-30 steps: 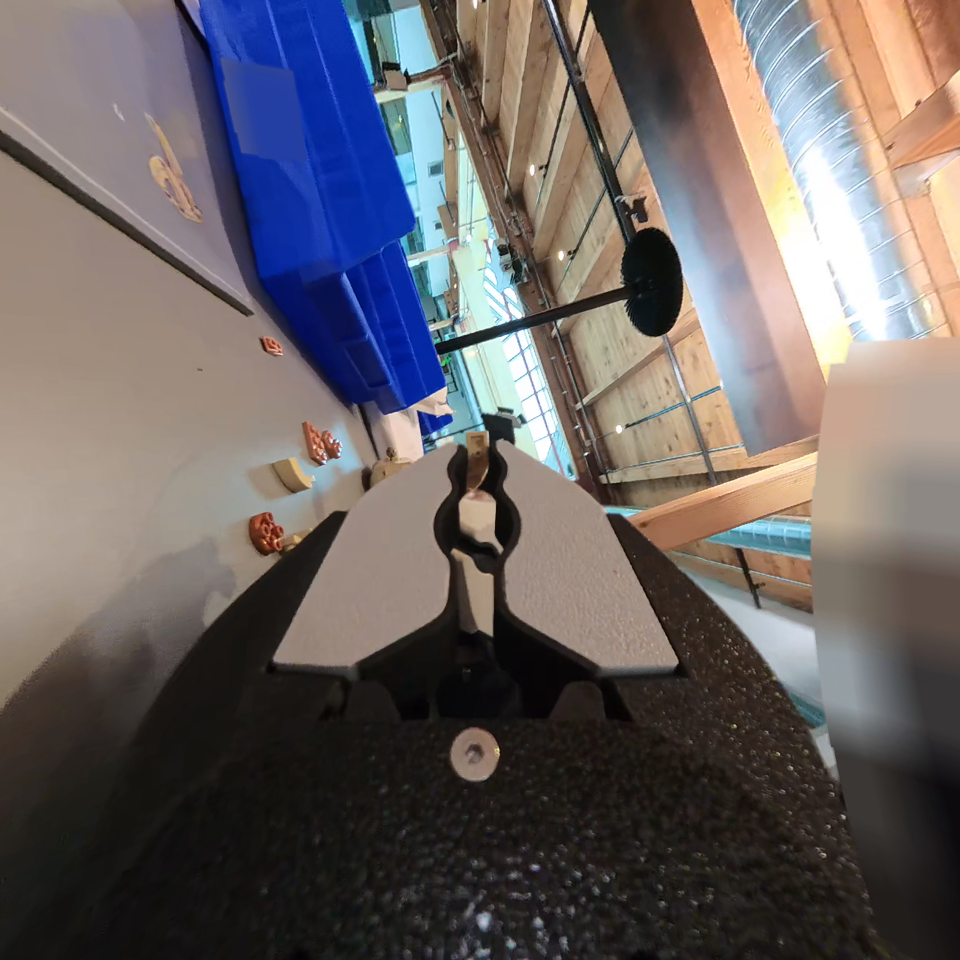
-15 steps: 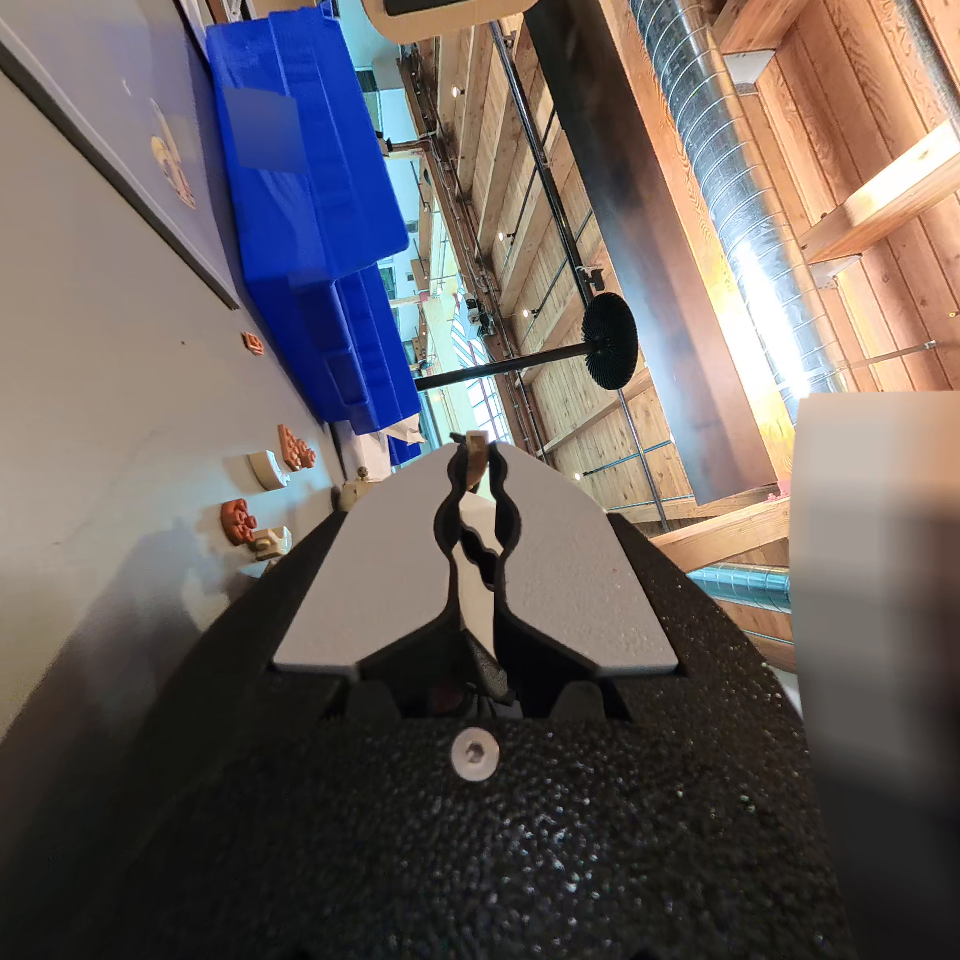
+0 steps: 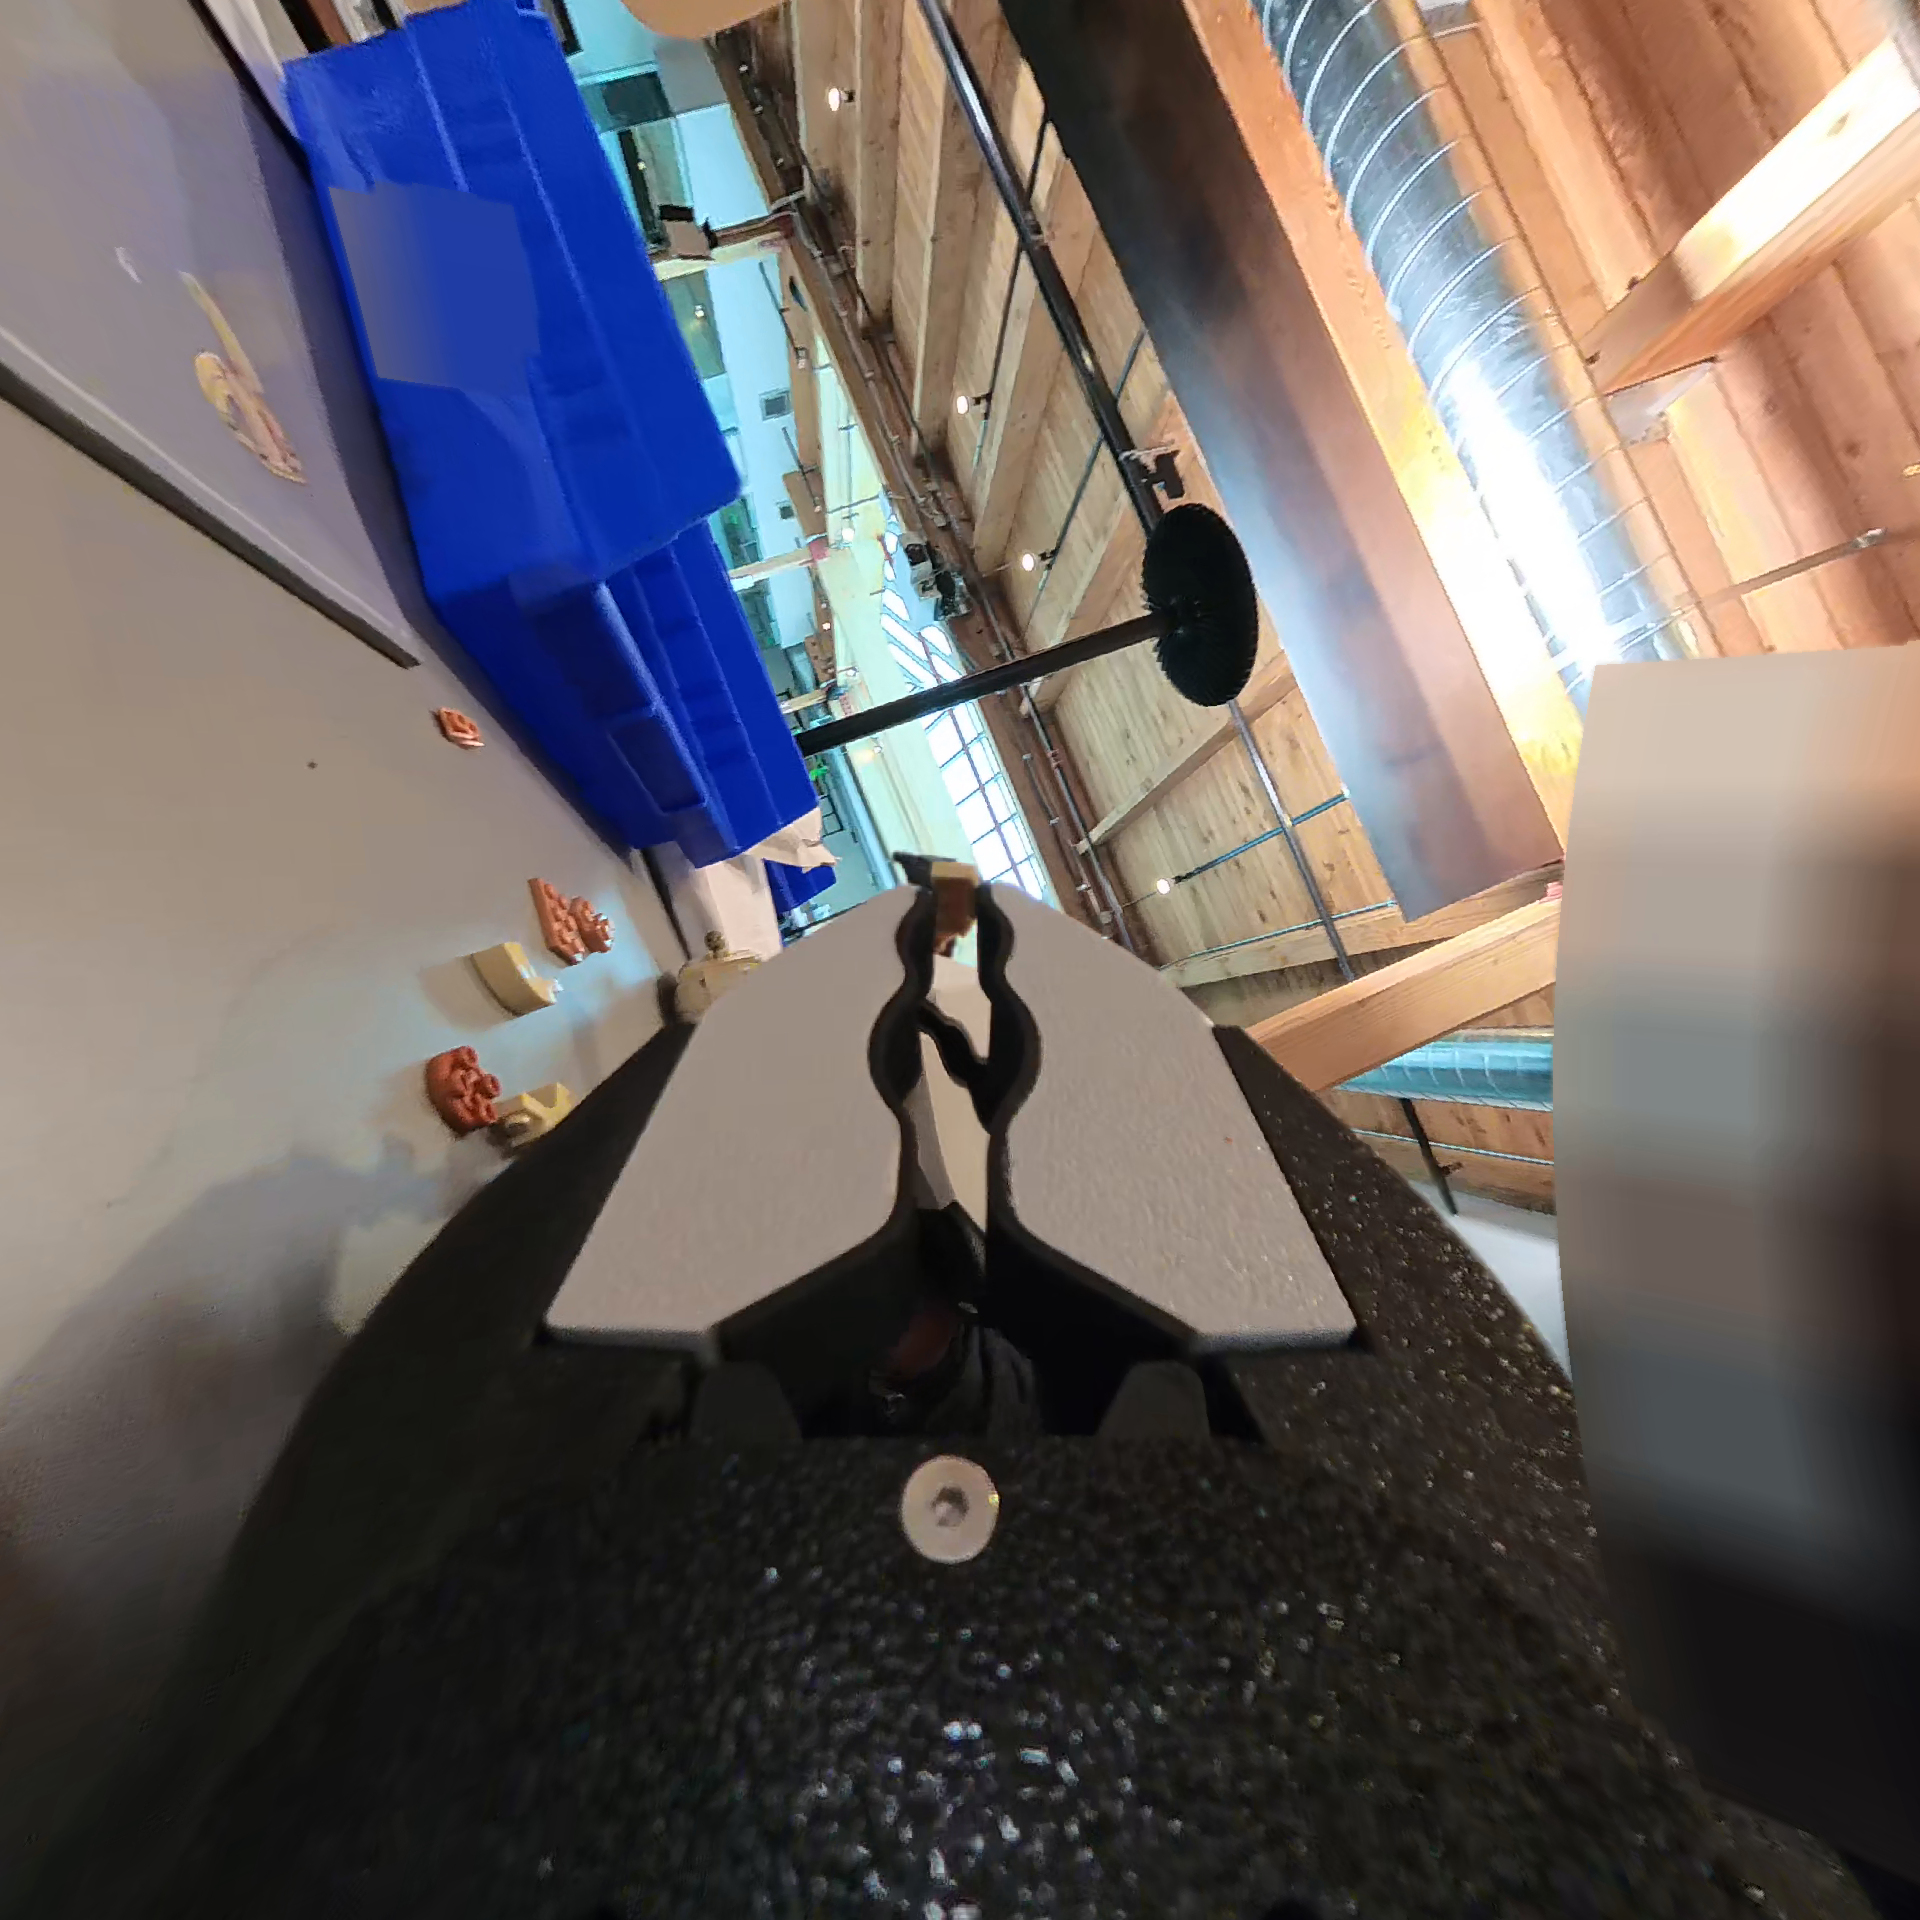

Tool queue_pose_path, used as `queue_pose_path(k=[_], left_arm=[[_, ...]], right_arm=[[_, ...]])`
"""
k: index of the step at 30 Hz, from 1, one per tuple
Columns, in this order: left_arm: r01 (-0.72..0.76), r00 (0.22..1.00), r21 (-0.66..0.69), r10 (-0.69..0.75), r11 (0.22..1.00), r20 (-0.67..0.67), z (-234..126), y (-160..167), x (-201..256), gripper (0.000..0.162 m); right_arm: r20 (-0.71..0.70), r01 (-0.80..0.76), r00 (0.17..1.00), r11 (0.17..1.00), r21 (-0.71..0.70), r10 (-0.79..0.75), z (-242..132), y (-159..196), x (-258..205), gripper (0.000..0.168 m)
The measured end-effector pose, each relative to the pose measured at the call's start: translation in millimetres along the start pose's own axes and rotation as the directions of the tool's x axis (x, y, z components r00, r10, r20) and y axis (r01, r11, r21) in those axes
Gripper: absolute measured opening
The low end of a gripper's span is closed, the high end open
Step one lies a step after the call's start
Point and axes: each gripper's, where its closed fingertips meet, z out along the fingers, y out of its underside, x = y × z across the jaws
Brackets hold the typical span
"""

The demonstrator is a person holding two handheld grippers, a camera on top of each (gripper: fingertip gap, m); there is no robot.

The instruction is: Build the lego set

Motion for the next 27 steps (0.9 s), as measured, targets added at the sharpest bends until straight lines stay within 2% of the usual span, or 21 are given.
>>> queue_pose_path(k=[4,9,14,17,21,25,27], left_arm=[[0.016,0.995,0.033,-0.012,0.999,-0.101,-1,-5,11,0.007],[0.027,0.982,-0.014,-0.029,1.0,-0.187,1,2,20,0.007],[0.051,0.979,-0.047,-0.059,0.998,-0.197,4,8,21,0.007],[0.04,0.989,-0.105,-0.054,0.994,-0.134,5,14,15,0.007],[-0.08,0.993,-0.283,0.102,0.956,0.063,-3,25,-2,0.007],[-0.211,0.927,-0.564,0.347,0.798,0.144,-24,49,-17,0.007],[-0.226,0.883,-0.649,0.434,0.727,0.179,-38,53,-28,0.007]], right_arm=[[-0.024,-0.031,0.999,0.998,0.054,0.032,-6,-7,9,0.003],[-0.016,-0.093,0.995,0.99,0.106,0.095,-10,-13,15,0.003],[-0.022,-0.064,0.998,0.991,0.115,0.067,-10,-15,14,0.003],[-0.021,-0.026,0.999,0.997,0.079,0.027,-8,-10,11,0.003],[0.009,-0.033,0.999,0.999,0.041,0.033,-6,-3,7,0.003],[0.058,-0.055,0.997,0.998,0.006,0.055,-5,5,2,0.003],[0.072,-0.059,0.996,0.998,0.0,0.059,-5,6,0,0.003]])
